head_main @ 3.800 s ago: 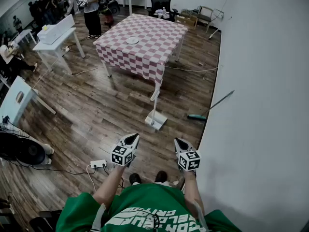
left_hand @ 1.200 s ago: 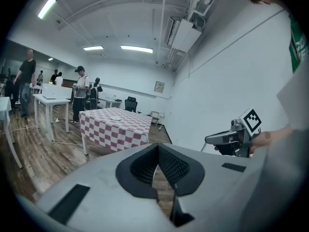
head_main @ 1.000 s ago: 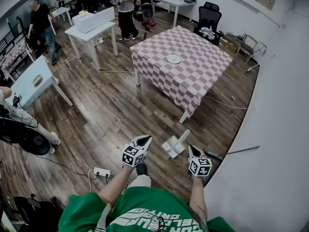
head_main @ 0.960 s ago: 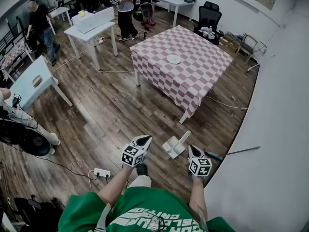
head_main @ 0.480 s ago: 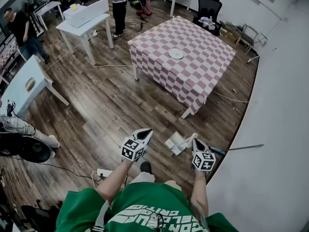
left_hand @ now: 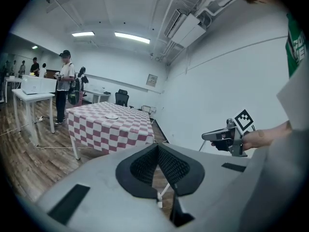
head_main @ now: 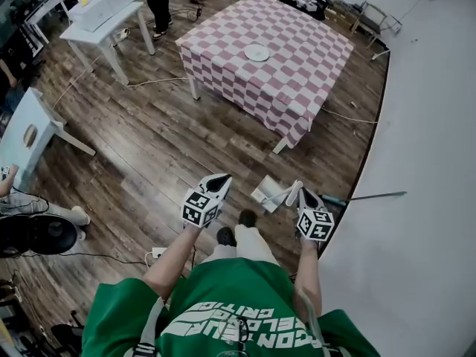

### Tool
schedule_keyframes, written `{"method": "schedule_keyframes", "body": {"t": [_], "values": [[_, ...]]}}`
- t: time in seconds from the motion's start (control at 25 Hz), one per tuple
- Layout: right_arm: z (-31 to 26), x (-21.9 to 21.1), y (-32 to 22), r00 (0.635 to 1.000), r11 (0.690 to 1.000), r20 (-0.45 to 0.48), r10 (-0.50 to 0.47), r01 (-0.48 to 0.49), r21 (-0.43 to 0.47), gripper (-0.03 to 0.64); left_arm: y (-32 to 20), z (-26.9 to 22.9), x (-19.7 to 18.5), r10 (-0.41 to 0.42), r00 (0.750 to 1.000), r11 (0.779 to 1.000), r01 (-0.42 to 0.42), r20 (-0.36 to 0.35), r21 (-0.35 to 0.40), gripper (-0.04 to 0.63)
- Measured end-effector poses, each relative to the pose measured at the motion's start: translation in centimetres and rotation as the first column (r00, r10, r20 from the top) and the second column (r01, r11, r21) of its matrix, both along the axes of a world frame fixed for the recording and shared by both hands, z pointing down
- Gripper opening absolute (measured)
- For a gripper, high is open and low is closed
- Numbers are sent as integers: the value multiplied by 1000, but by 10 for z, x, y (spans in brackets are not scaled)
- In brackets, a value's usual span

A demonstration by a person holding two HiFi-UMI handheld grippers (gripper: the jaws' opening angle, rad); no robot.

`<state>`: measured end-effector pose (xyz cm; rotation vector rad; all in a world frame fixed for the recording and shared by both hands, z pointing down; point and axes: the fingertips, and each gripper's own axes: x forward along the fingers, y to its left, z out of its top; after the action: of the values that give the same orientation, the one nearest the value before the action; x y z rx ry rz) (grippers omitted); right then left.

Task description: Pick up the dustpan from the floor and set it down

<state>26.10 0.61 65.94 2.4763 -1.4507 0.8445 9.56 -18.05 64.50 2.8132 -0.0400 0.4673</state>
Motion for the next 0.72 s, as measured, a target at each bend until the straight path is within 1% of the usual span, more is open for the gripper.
{"method": "schedule_keyframes", "body": {"t": [0.2, 0.32, 0.48, 0.72], "values": [[7, 23, 2, 998, 998, -3, 58, -58, -25, 8, -8, 3, 18, 21, 1000, 1000, -21, 3, -1, 5], [22, 38, 5, 996, 994, -6, 85, -86, -68, 8, -18, 7, 27, 15, 1000, 1000, -15, 13, -6, 4], [45, 54, 10, 993, 987, 22, 118, -115, -110, 8, -26, 9, 40, 18, 1000, 1000, -18, 20, -9, 5], [79, 62, 16, 984, 972, 54, 167, -156, -173, 8, -21, 13, 58, 51, 998, 999, -51, 36, -10, 5]]}}
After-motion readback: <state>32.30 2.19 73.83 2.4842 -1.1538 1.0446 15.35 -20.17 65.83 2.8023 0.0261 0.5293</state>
